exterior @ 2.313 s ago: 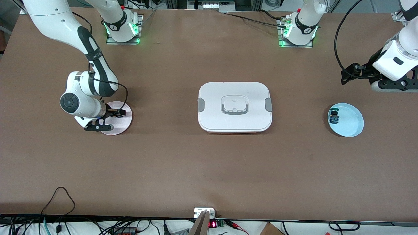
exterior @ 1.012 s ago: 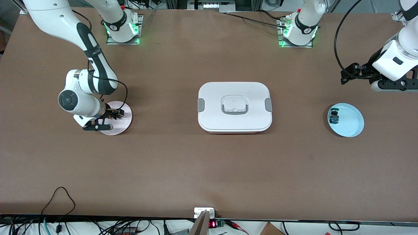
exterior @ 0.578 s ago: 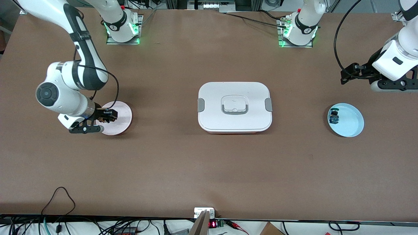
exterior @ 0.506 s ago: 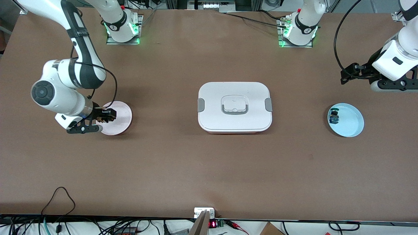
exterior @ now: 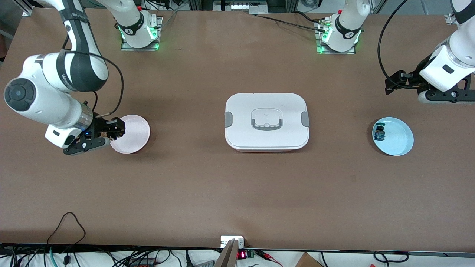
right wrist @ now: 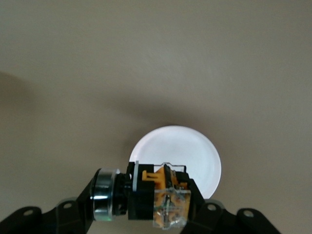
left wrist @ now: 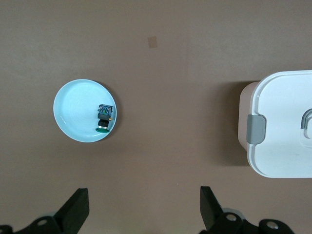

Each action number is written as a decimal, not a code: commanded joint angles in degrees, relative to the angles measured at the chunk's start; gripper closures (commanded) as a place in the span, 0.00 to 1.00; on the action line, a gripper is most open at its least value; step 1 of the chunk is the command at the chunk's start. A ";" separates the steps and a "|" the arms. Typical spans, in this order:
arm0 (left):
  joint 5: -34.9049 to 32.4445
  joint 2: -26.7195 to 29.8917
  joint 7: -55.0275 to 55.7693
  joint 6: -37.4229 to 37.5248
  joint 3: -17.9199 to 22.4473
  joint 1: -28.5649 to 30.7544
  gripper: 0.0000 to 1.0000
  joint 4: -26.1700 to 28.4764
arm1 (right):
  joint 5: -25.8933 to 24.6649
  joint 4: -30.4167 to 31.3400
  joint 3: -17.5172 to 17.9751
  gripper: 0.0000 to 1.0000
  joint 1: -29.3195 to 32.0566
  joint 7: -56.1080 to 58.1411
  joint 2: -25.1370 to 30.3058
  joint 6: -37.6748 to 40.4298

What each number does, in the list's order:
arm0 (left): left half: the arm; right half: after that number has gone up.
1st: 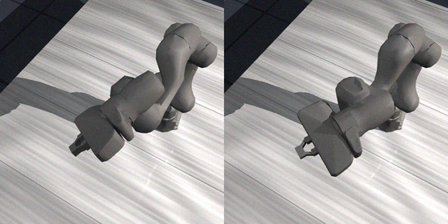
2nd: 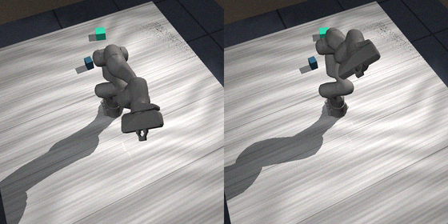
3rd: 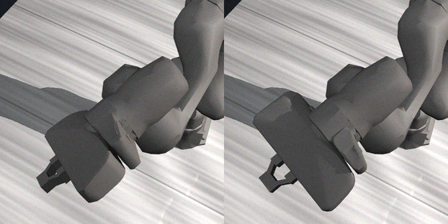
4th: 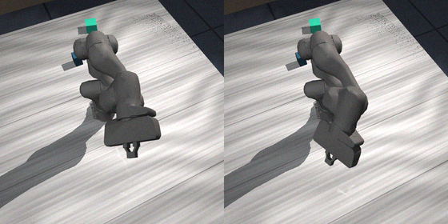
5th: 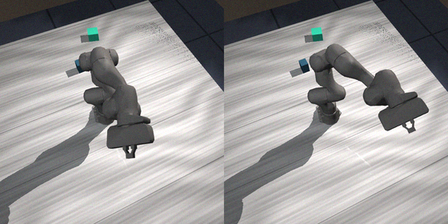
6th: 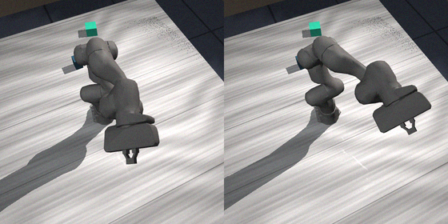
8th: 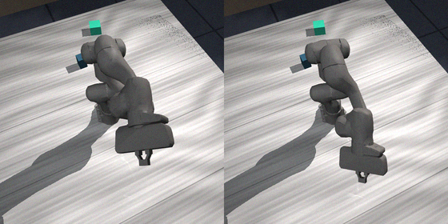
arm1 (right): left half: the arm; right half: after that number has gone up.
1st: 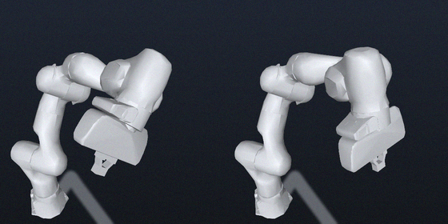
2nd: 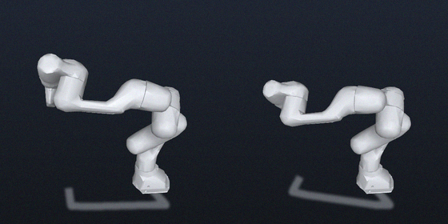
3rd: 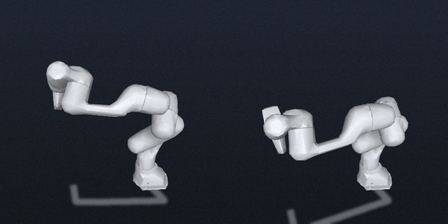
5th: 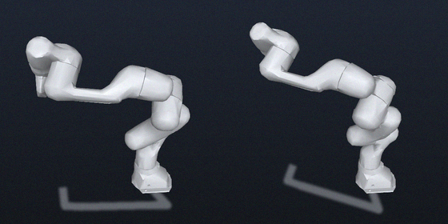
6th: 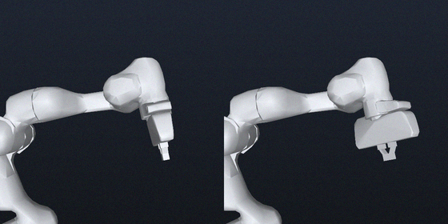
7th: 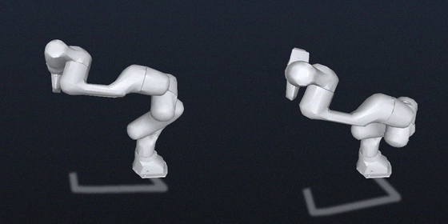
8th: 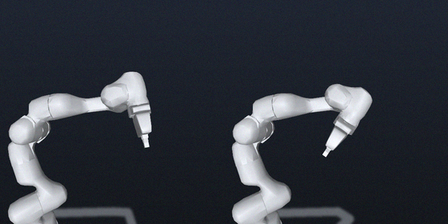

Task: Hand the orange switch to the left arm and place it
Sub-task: 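Carry the switch over the box with the right gripper while the left gripper approaches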

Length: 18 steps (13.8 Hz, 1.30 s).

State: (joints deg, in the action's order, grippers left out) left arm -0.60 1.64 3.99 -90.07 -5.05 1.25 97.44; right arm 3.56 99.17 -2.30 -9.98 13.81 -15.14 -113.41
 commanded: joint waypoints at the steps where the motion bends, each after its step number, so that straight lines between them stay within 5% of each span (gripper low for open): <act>1: 1.48 -0.85 -0.04 4.19 -0.13 -0.10 0.00 -1.63 | 0.48 -1.70 2.73 0.97 0.32 5.17 3.27 1.88; 6: 9.29 -1.37 0.05 8.49 0.57 1.65 0.00 -1.46 | 0.74 -3.10 9.32 0.98 0.32 6.75 6.96 1.97; 14: 31.85 -5.85 -0.21 18.07 0.57 10.35 0.00 -1.46 | 21.81 -3.63 10.38 0.99 0.40 30.72 7.14 -0.67; 18: 42.95 -10.86 -0.74 22.04 0.57 12.99 0.00 -1.46 | 39.55 -5.04 10.56 0.98 0.05 48.11 6.44 -2.16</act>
State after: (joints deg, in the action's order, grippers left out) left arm 37.89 -6.55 3.96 -70.80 -4.23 13.01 97.50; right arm 35.83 95.47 7.82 -10.11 54.50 -7.99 -114.90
